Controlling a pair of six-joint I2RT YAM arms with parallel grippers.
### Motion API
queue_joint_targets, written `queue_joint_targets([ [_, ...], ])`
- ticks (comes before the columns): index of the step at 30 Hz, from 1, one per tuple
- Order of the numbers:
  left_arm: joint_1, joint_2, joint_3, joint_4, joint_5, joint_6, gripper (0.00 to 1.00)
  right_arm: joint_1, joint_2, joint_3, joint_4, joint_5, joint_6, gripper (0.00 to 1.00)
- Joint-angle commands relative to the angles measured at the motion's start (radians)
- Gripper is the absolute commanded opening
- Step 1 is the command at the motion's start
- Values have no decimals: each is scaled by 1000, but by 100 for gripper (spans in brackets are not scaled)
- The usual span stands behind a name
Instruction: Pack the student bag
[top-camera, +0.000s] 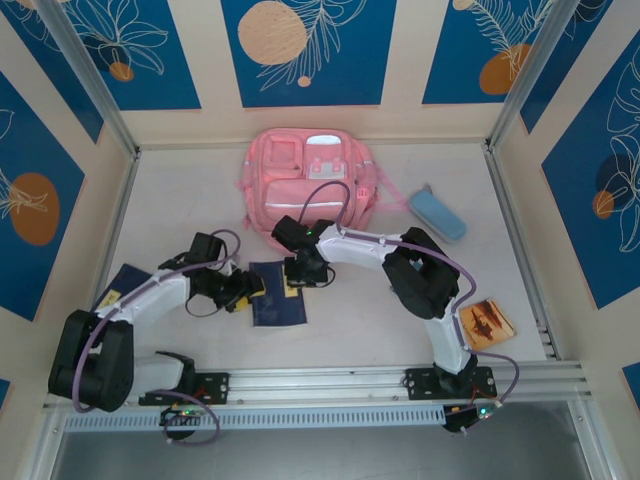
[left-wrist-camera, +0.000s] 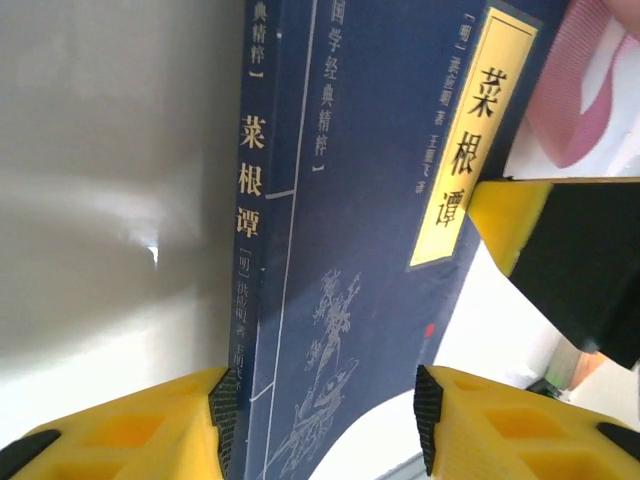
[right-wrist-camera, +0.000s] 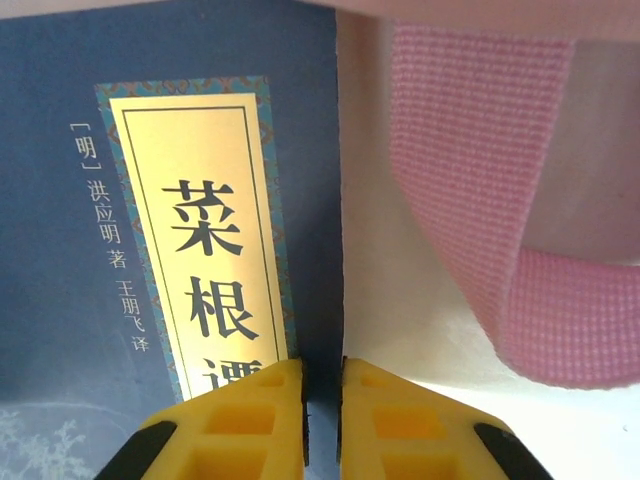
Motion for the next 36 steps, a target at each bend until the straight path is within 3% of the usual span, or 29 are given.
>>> queue_joint_targets([
  [1, -4, 23, 24, -6, -59, 61, 54, 21, 70, -44, -6, -11, 12, 14],
  [8, -4, 82, 29, -5, -81, 83, 63, 19, 88, -46, -6, -11, 14, 13],
  [11, -4, 107, 29, 23, -47, 87, 62, 19, 91, -48, -6, -11, 12, 13],
  [20, -4, 99, 30, 133, 104, 70, 47, 19, 87, -51, 4, -21, 9, 13],
  [26, -4, 84, 46, 119, 113, 75, 41, 18, 62, -62, 23, -39, -1, 14],
  [29, -4, 96, 43, 106, 88, 82, 33, 18, 34, -78, 53, -65, -13, 17],
  [32, -4, 95, 58, 37, 11, 102, 11, 18, -23, -105, 87, -87, -30, 23],
  [34, -4, 48, 80, -57, -85, 128, 1, 19, -87, -135, 108, -89, -40, 29],
  [36, -4, -23, 109, -157, -165, 162, 0, 15, -154, -161, 117, -66, -40, 39],
])
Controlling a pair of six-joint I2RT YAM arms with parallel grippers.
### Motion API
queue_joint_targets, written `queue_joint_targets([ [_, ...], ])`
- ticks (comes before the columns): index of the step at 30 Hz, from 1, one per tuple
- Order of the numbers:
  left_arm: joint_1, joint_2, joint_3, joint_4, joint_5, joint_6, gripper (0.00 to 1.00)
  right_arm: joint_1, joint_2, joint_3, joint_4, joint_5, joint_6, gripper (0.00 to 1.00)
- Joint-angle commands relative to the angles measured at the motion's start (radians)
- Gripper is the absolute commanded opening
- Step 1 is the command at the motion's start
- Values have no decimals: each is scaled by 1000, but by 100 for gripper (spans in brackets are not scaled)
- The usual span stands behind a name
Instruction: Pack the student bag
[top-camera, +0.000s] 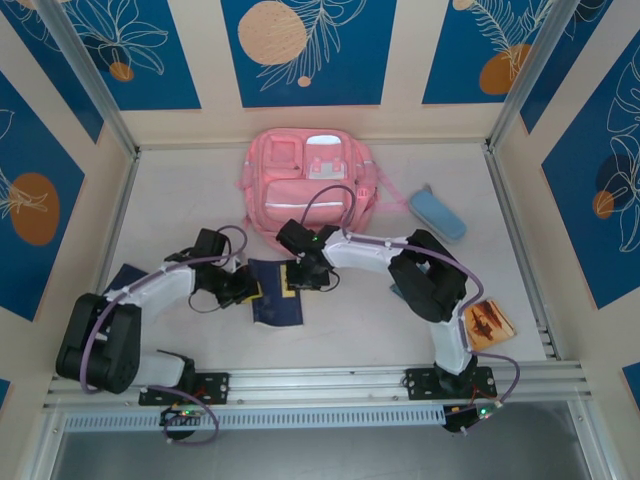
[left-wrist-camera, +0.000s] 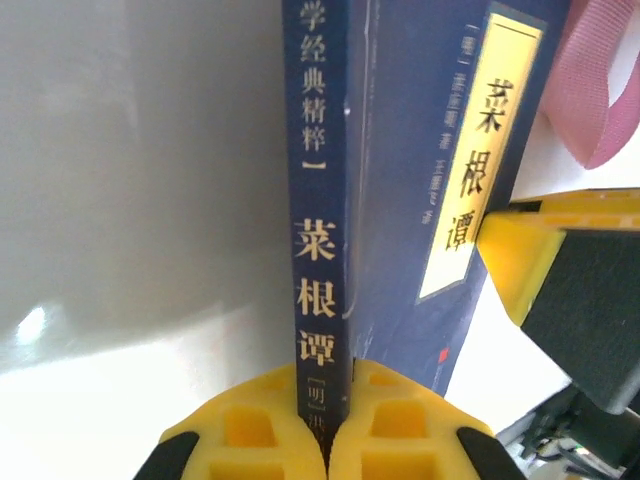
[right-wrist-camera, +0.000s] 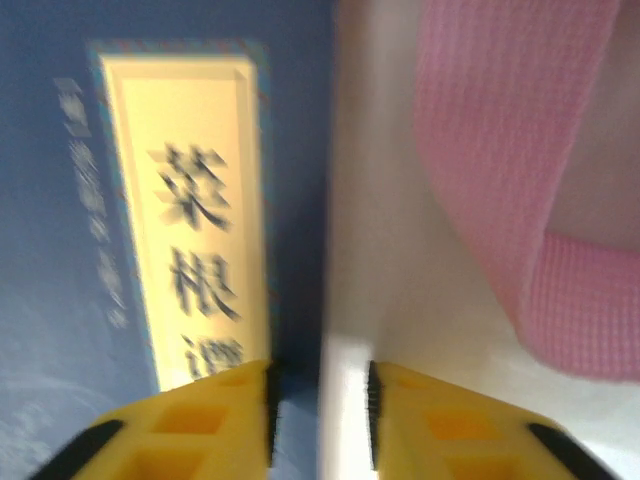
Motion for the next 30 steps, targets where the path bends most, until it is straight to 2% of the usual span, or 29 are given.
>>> queue_joint_targets([
  [1, -2, -122, 78, -186, -173, 66, 0, 11, -112, -49, 9, -29, -15, 42],
  [5, -2, -241, 162, -318, -267, 88, 0, -14, -232, -96, 53, -23, -17, 62],
  [9, -2, -306, 241, -298, -250, 52, 0, -68, -349, -158, 128, -71, 5, 72],
  [12, -2, -317, 292, -181, -188, -29, 0, -132, -435, -214, 221, -171, 42, 78],
  [14, -2, -312, 313, -43, -131, -120, 0, -180, -482, -255, 306, -258, 90, 84],
  [17, -2, -276, 344, 170, -90, -253, 0, -243, -538, -313, 435, -348, 187, 86],
  [22, -2, -170, 426, 381, -52, -430, 0, -321, -618, -394, 683, -428, 368, 99],
  [26, -6, -104, 428, 558, -29, -592, 0, -376, -610, -404, 879, -529, 531, 100],
  [30, -29, -55, 442, 620, -46, -657, 0, -387, -560, -347, 967, -583, 593, 99],
])
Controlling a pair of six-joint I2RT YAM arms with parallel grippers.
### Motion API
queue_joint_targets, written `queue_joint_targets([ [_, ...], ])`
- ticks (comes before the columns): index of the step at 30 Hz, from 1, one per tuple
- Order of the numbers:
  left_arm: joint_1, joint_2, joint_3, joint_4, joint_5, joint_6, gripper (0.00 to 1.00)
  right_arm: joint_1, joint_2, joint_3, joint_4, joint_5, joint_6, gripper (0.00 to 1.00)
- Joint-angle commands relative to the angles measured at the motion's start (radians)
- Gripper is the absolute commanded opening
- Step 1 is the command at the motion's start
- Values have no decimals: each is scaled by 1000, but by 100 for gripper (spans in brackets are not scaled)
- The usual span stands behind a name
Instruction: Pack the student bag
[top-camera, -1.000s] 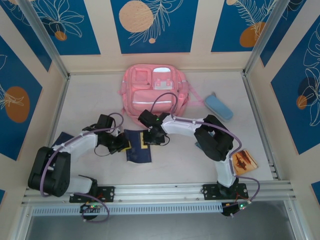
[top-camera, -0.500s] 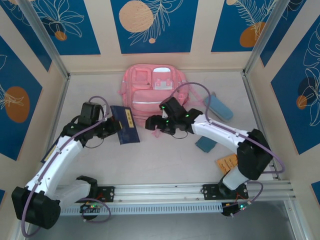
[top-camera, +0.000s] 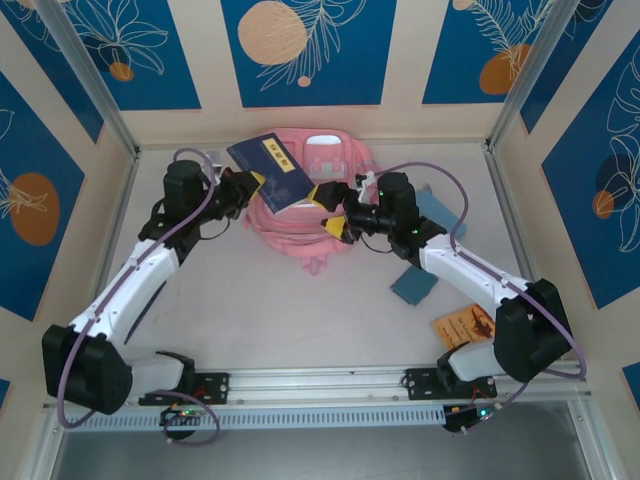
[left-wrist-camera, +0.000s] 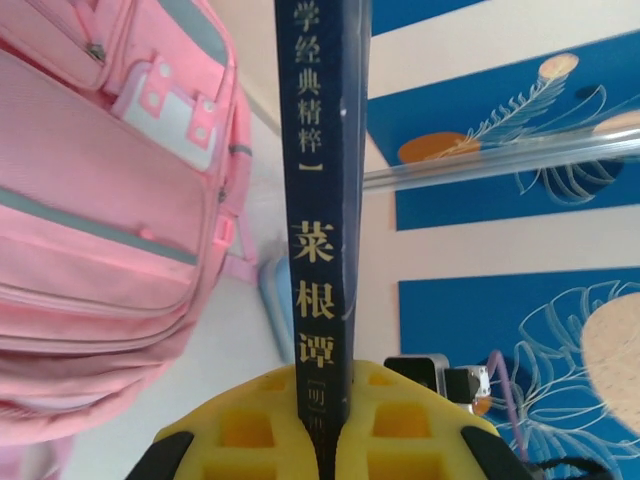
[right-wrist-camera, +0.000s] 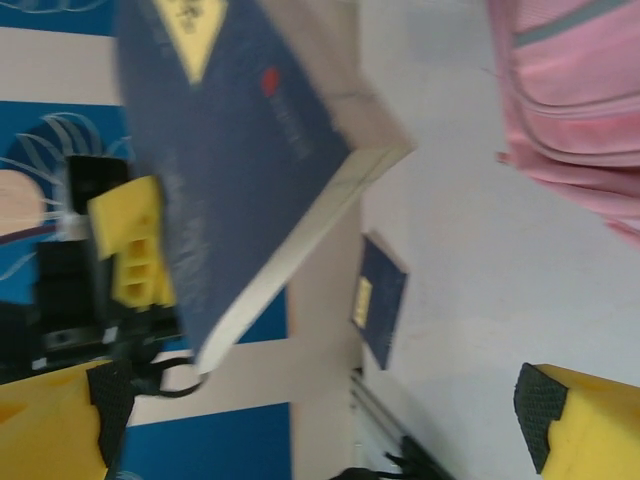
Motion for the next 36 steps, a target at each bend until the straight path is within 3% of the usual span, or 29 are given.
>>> queue_joint_targets([
  [1, -22, 30, 42, 168, 26, -134, 0, -3, 46, 60, 159, -101, 119, 98],
  [6, -35, 71, 38, 254, 31, -208, 0, -3, 122, 97, 261, -117, 213, 91],
  [13, -53, 77, 36, 240, 13, -212, 0, -11, 181, 94, 404, -81, 296, 71],
  [18, -59, 75, 31, 232, 13, -214, 0, -18, 183, 93, 415, -55, 308, 55],
  [24, -67, 63, -2, 218, 14, -216, 0, -32, 170, 77, 428, -20, 316, 45],
  [31, -70, 36, -37, 179, 26, -180, 0, -44, 167, 69, 403, -24, 306, 11],
  [36, -70, 24, -1, -48, -3, 18, 46, -63, 120, 59, 236, 3, 183, 3],
])
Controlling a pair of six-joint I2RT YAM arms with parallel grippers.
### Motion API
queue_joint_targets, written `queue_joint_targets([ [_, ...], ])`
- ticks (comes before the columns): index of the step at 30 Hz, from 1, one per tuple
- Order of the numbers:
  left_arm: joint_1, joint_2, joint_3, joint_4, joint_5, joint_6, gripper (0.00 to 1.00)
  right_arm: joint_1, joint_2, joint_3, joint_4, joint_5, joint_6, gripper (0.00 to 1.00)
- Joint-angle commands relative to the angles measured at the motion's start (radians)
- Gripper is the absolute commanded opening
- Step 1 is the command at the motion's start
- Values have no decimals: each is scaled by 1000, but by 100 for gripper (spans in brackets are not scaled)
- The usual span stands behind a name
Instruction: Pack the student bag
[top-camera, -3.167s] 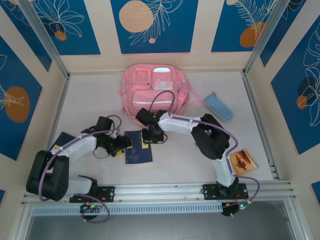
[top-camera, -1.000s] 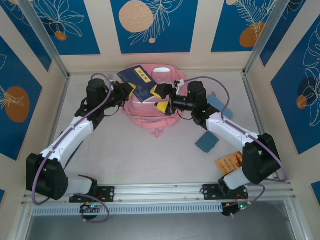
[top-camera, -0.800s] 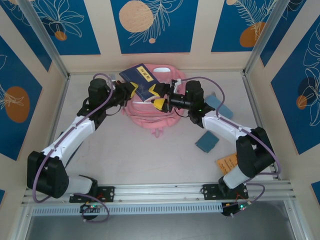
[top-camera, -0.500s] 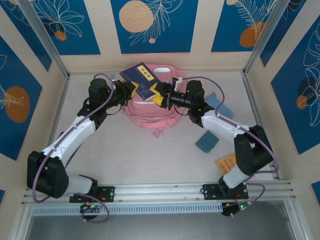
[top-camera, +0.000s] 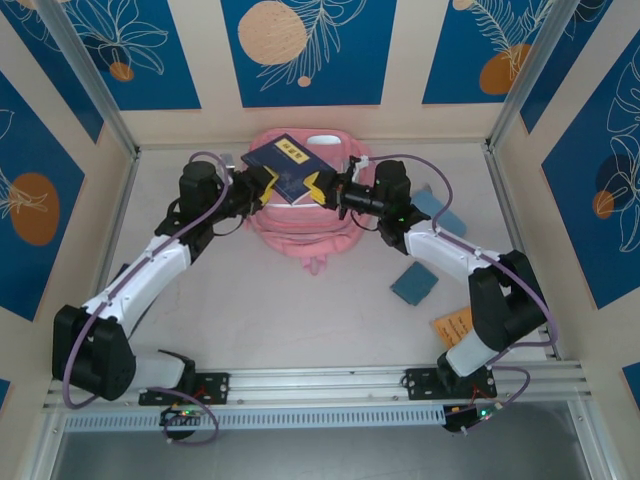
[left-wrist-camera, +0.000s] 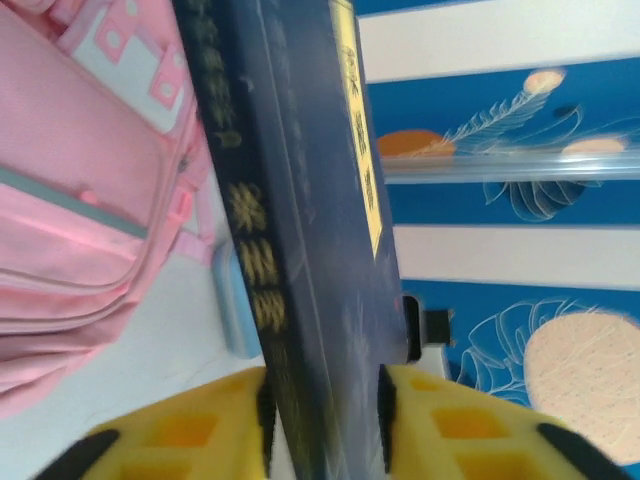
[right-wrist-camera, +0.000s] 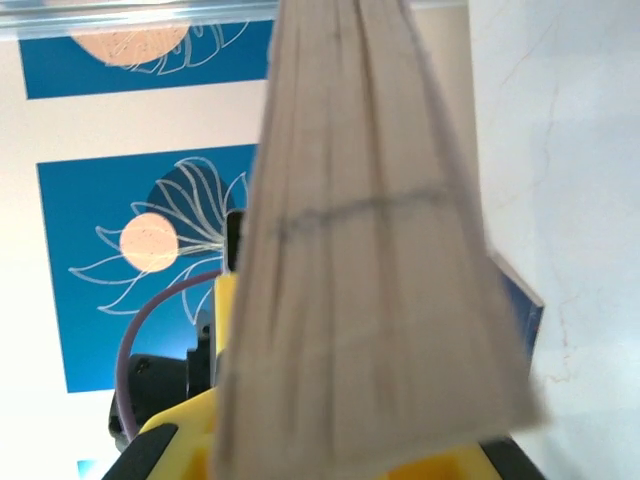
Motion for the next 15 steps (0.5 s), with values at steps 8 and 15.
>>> queue_joint_targets([
  [8, -11, 134, 187, -574, -216, 781, 77, -81, -205, -82, -524, 204, -428, 1],
  [15, -11, 456, 425, -623, -236, 1015, 73, -114, -279, -149, -605, 195, -511, 1],
])
